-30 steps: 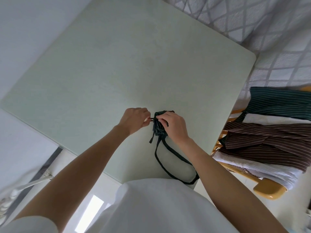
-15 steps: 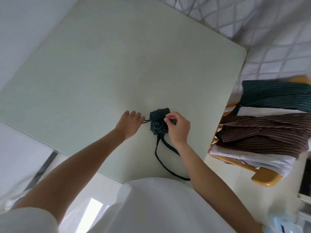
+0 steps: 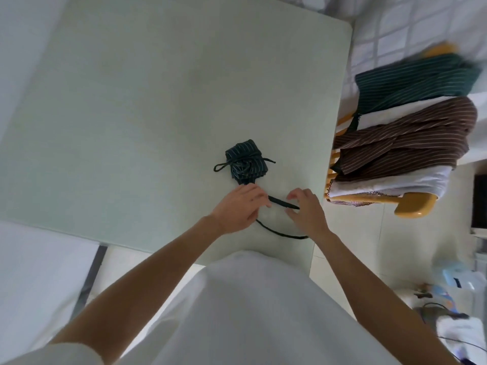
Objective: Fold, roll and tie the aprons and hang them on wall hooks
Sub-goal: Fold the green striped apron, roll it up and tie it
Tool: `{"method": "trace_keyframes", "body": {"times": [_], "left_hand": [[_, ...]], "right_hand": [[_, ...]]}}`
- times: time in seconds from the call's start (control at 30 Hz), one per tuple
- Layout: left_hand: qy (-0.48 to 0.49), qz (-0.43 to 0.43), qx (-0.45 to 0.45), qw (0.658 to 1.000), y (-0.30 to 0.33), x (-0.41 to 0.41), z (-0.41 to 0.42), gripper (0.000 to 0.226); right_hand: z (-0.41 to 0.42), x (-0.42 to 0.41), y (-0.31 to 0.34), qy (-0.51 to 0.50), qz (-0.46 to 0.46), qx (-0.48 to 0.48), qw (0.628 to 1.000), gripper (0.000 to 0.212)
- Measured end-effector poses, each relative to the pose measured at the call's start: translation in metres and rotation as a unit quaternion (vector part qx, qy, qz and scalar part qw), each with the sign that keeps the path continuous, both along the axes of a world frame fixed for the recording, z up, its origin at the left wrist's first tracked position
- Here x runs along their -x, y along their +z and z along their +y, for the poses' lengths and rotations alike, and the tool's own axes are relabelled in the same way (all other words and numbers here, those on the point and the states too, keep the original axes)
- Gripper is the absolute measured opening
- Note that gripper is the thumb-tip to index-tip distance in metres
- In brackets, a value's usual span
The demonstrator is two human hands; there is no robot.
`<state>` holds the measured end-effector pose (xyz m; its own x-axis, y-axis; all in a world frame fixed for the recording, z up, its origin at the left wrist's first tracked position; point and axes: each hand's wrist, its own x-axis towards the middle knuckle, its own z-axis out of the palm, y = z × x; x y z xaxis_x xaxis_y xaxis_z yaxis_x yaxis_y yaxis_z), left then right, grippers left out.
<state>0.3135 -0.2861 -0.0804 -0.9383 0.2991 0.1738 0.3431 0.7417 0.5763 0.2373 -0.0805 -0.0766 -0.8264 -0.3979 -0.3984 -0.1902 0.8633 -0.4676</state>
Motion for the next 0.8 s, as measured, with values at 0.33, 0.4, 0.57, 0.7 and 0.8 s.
{"method": "trace_keyframes", "body": {"times": [0.33,0.4,0.57,0.7,0.8], "left_hand": [[-0.015,-0.203,0.19,0.961,0.007,-0.04,0.049,0.027],[0.027,-0.184,0.144,0.972,0.009,-0.055,0.045,0.019],[0.13,-0.135,0.075,0.979,0.042,-0.091,0.05,0.014],[0.206,-0.206,-0.095,0.952,0.098,-0.101,0.055,0.013],[0.273,-0.18,-0.258,0.909,0.15,-0.111,0.06,0.01]], "right_hand": [[0.029,-0.003,0.035,0.049,0.035,0.168,0.984,0.025],[0.024,0.005,0.054,0.057,0.03,0.196,0.979,0.028],[-0.003,0.007,0.104,0.116,-0.054,0.259,0.957,0.027],[-0.037,0.0,0.139,0.158,-0.095,0.304,0.935,0.023],[-0.059,-0.009,0.165,0.186,-0.133,0.363,0.903,0.022]]}}
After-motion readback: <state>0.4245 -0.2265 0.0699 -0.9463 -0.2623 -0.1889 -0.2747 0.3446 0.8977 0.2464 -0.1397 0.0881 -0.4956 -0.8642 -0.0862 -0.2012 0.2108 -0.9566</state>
